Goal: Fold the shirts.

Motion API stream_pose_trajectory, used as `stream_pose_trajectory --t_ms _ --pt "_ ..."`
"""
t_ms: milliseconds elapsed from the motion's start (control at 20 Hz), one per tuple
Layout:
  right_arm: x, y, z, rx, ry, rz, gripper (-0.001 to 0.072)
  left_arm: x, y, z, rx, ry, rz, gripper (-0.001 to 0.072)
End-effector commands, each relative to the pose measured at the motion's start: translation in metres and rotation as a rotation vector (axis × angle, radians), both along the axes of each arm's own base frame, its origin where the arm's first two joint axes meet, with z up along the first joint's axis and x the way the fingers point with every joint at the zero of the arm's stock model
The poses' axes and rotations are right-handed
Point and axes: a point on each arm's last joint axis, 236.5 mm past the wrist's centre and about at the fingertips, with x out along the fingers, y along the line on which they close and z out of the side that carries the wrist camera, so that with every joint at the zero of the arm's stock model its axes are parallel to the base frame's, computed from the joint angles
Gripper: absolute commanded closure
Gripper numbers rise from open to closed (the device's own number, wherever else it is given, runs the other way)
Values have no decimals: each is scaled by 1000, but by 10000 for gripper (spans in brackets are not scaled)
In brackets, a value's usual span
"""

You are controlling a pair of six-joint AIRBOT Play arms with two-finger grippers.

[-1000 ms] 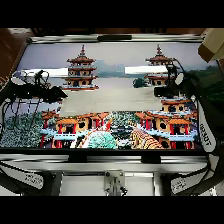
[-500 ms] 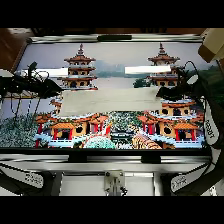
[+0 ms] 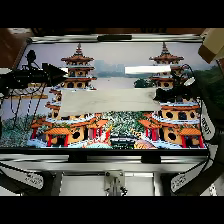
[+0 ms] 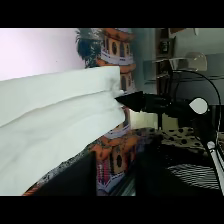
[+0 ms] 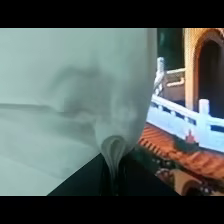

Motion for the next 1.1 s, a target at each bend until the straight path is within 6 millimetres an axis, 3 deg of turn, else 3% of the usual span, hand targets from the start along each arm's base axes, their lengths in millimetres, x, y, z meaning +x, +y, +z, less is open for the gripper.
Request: stream_pose_trajectory --t_ms 0,100,250,400,550,750,900,1050 --pt "11 17 65 61 -131 16 648 -3 -44 5 -46 -16 -59 671" --pt "4 23 118 67 -213 37 648 -11 -84 -17 11 -16 -121 670" --pt "-24 33 185 81 -269 50 648 -32 -147 -54 107 43 -176 672" --pt "-59 43 238 99 -293 49 648 -61 -194 -70 149 45 -255 672" --pt "-94 51 283 116 -325 28 648 -70 -231 -83 169 78 -211 672" --pt "-140 60 331 120 -386 9 647 -75 -283 -86 189 31 -136 671" --pt "-167 63 351 113 -416 4 647 -100 -327 -82 151 33 -150 671" --pt "-178 65 364 121 -439 -15 647 -125 -369 -93 81 115 -144 671"
